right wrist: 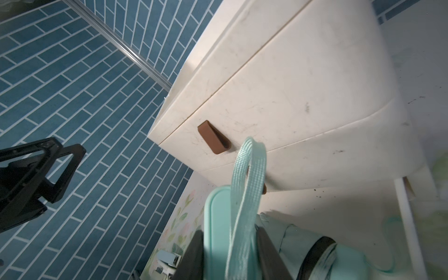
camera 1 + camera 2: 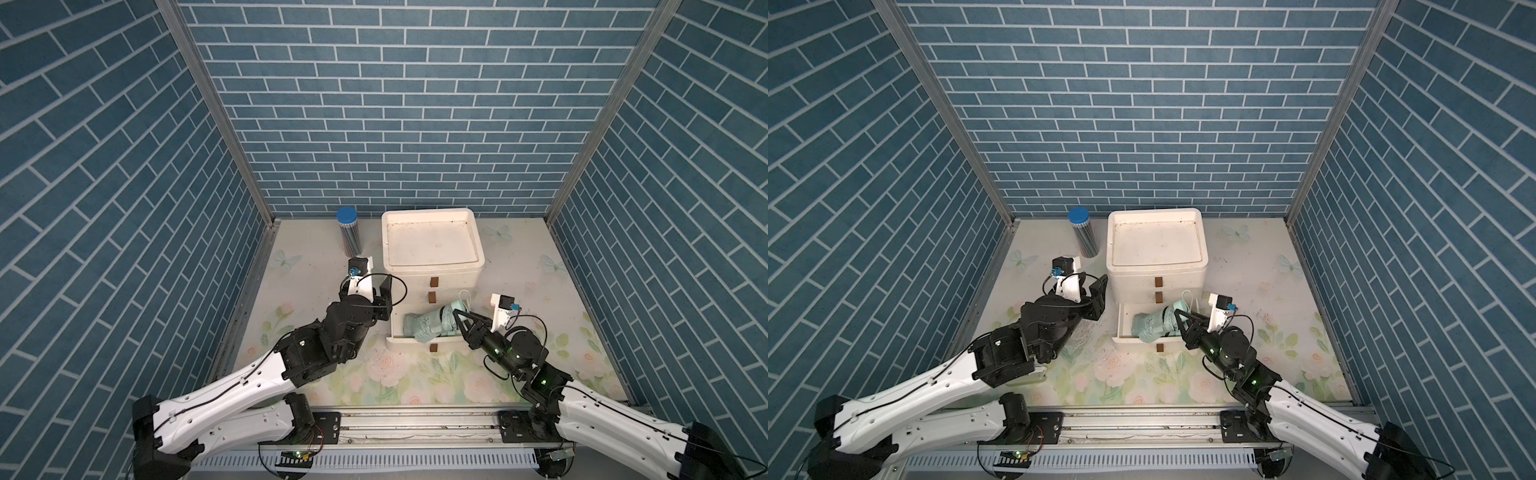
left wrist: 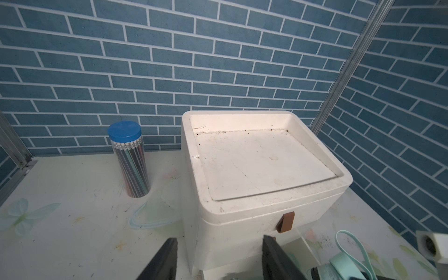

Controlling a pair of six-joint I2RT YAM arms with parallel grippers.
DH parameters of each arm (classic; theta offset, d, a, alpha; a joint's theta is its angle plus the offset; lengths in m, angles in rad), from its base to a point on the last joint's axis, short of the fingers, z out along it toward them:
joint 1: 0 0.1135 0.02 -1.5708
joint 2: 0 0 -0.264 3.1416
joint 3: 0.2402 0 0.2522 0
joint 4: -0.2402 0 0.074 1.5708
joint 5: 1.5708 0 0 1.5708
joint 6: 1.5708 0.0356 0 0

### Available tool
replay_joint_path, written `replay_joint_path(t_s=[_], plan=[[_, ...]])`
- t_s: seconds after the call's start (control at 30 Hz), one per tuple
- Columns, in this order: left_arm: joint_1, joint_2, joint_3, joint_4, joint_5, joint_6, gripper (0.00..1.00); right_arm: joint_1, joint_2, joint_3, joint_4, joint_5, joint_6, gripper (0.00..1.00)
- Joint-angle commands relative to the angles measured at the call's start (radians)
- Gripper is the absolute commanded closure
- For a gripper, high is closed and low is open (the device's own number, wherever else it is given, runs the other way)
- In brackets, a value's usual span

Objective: Place the umbrella in the drawer by color
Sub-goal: Pick up the umbrella from the center of the board, then place the umbrella in the drawer.

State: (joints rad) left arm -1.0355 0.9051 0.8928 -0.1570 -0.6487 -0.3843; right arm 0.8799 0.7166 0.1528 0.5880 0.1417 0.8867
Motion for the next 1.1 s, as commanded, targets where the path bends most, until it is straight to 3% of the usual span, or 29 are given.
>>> replay_joint_path(t_s=[0.0,0.2,0.7,0.87,1.07], plan=[[0.035,-0.014,-0.017,-0.013,0.067,-0.048,0.40,0.012,0.030,-0.002,0.184,0.084,0.053,1.00],[0.066,-0.013,-0.033,-0.019,0.110,-0.081,0.41,0.030,0.062,-0.063,0.262,0.162,0.031,1.00],[0.078,-0.036,-0.063,-0.015,0.129,-0.101,0.41,0.030,0.221,-0.065,0.436,0.265,-0.199,1.00],[0.078,-0.038,-0.058,-0.024,0.129,-0.103,0.41,0.031,0.268,-0.027,0.473,0.231,-0.251,1.00],[0.080,-0.047,-0.077,-0.019,0.133,-0.115,0.37,0.054,0.238,-0.038,0.479,0.185,-0.186,1.00]])
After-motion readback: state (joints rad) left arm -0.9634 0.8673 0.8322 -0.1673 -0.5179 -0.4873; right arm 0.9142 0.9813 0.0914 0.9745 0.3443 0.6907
